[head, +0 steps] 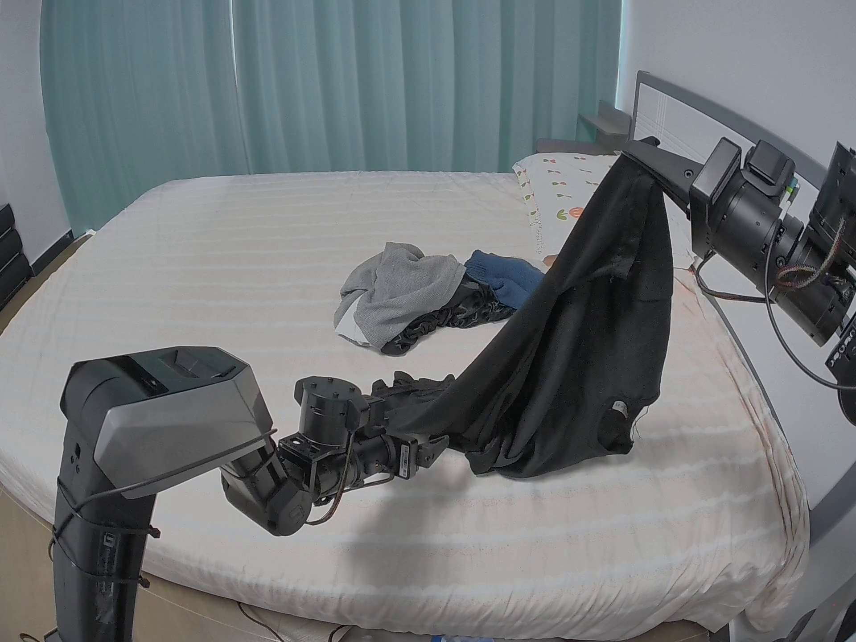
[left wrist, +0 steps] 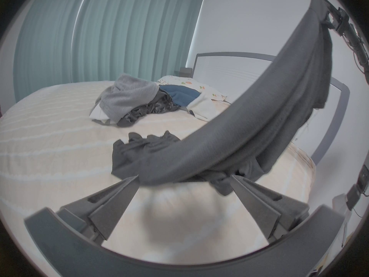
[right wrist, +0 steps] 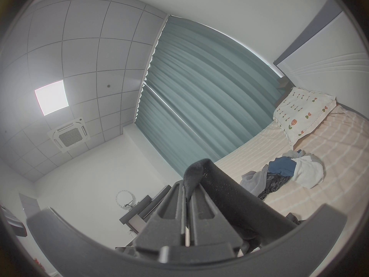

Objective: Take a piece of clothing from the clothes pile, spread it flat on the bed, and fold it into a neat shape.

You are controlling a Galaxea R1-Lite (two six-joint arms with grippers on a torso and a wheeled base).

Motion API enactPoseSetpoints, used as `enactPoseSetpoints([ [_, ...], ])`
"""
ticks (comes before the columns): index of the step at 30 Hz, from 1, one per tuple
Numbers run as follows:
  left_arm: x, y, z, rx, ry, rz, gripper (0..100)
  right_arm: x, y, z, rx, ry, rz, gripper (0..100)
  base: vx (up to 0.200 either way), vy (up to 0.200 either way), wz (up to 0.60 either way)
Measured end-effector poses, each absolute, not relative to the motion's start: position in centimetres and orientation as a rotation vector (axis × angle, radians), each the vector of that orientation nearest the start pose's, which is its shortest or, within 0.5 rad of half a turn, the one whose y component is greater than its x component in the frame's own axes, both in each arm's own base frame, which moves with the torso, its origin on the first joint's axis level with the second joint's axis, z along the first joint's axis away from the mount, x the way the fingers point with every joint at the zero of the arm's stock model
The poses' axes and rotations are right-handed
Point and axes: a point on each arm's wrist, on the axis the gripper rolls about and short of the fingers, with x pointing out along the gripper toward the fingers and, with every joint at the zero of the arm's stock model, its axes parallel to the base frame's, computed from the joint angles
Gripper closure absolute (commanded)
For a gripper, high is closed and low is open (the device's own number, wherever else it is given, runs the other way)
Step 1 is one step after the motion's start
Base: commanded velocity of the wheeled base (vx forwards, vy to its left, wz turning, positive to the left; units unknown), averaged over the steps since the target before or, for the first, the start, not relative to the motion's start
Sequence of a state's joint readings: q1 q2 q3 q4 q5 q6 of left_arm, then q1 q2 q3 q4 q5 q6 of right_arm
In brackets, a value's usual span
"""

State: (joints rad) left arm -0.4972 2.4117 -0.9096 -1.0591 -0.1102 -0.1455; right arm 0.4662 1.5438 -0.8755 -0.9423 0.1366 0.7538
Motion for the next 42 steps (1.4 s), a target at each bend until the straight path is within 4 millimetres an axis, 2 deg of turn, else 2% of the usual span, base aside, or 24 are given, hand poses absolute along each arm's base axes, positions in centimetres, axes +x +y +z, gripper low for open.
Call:
enactPoseSetpoints([
  [6,37.6,-20.6,-1.8,-0.045,0.416,-0.475,0,24.0,13.0,27.9,0.773,-0.033,0.690,100,0.000,0.000,0.00],
  [7,37.9,-20.7,-2.0,-0.044,0.412,-0.464,100,24.0,13.0,27.9,0.773,-0.033,0.691,100,0.000,0.000,0.00],
  [16,38.1,-20.9,-3.1,-0.114,0.444,-0.436,100,24.1,12.9,27.5,0.770,-0.023,0.678,100,0.000,0.000,0.00],
  [21,37.8,-21.1,-1.2,-0.216,0.480,-0.380,100,24.5,12.6,26.8,0.759,-0.003,0.656,100,0.000,0.000,0.00],
  [28,36.6,-20.3,4.6,-0.350,0.596,-0.287,100,26.4,12.6,24.7,0.744,0.053,0.600,100,0.000,0.000,0.00],
  [33,35.7,-19.4,10.9,-0.454,0.597,-0.245,100,28.9,13.1,23.3,0.741,0.056,0.541,100,0.000,0.000,0.00],
  [35,35.5,-18.9,13.3,-0.493,0.563,-0.241,100,29.8,13.2,24.0,0.747,0.013,0.526,100,0.000,0.000,0.00],
  [38,35.1,-17.7,16.9,-0.563,0.485,-0.240,100,30.9,13.3,26.2,0.764,-0.089,0.515,100,0.000,0.000,0.00],
  [42,34.4,-16.0,20.0,-0.621,0.411,-0.230,100,31.2,12.9,29.1,0.781,-0.204,0.521,100,0.000,0.000,0.00],
])
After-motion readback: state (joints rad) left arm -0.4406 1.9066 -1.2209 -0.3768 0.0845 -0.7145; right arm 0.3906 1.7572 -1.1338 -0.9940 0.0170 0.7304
